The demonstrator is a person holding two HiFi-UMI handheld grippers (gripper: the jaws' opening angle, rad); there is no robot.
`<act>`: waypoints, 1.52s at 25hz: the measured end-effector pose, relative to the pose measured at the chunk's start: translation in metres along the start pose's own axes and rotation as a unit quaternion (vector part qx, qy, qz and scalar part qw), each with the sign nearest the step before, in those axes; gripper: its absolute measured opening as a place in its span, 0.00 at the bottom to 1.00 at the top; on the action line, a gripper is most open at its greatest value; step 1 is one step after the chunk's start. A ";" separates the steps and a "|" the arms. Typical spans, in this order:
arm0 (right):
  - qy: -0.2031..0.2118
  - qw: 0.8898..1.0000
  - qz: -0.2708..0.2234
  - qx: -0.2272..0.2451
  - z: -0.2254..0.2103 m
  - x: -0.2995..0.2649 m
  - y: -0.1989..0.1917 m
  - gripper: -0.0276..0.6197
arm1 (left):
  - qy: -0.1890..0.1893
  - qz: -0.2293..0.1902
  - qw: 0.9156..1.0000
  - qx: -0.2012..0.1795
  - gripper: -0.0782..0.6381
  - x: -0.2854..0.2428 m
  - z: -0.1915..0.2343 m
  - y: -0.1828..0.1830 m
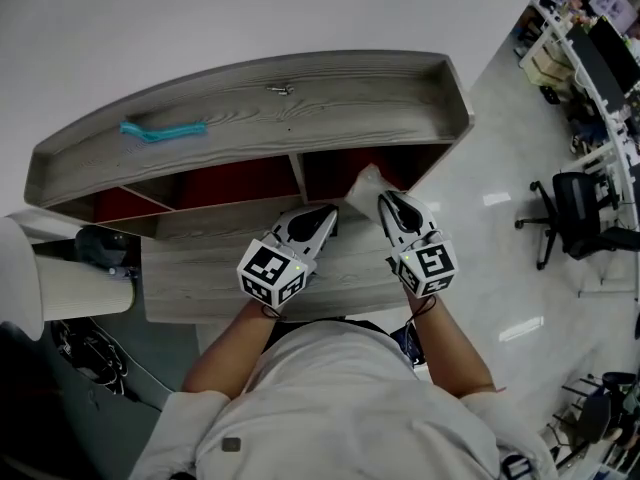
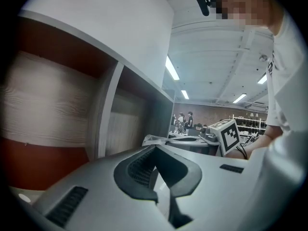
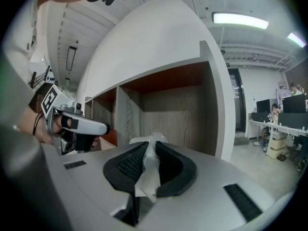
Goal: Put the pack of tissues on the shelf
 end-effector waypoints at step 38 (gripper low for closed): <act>0.015 0.995 0.093 0.016 -0.028 -0.099 -0.058 0.21 | 0.044 0.037 0.998 0.009 0.13 -0.013 0.013 -0.031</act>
Point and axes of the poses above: the fingertips, and each gripper's own axes: x backward along the fingers, z to its left, y out of its top, the point moved 8 cm from there along x, backward along the fingers, and after that the axes turned 8 degrees about -z, right-handed, at the moved point
